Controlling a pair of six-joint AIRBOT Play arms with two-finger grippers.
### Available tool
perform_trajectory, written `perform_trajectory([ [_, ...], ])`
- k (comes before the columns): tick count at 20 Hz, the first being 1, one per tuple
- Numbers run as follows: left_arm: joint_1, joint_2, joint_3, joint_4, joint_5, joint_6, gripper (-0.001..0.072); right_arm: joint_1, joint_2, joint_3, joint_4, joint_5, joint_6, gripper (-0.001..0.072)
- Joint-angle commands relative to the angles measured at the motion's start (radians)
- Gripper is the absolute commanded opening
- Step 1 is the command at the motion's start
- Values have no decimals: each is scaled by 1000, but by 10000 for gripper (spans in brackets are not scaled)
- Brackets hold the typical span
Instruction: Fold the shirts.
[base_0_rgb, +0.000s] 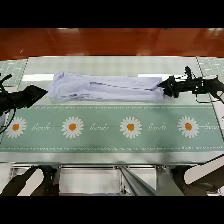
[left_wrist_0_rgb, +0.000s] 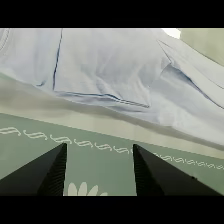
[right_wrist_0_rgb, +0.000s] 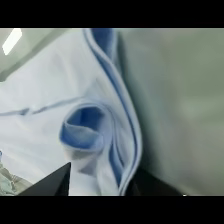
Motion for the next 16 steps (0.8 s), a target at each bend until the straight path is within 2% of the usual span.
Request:
perform_trajectory([
  [1, -1, 1, -1, -1, 2, 0, 505, 46, -34, 69, 38, -11, 24, 423],
  [4, -1, 1, -1, -1, 2, 0, 505, 80, -34, 85, 39, -43, 43, 401],
  [5, -1, 1, -1, -1, 2, 0, 505, 91, -34, 85, 37, -47, 47, 316],
  [7, -1, 1, -1, -1, 0, 0, 505, 107, -31, 85, 41, -46, 27, 25],
  [12, -5, 1, -1, -11, -32, 0, 504, 87, 82, 85, -24, -16, 32, 25],
  [15, -53, 1, -1, -75, -49, 57, 500, 53, 244, 82, -187, 56, 89, 25],
  [16, -87, 1, -1, -96, -50, 68, 425, 43, 305, 71, -240, 75, 101, 24],
])
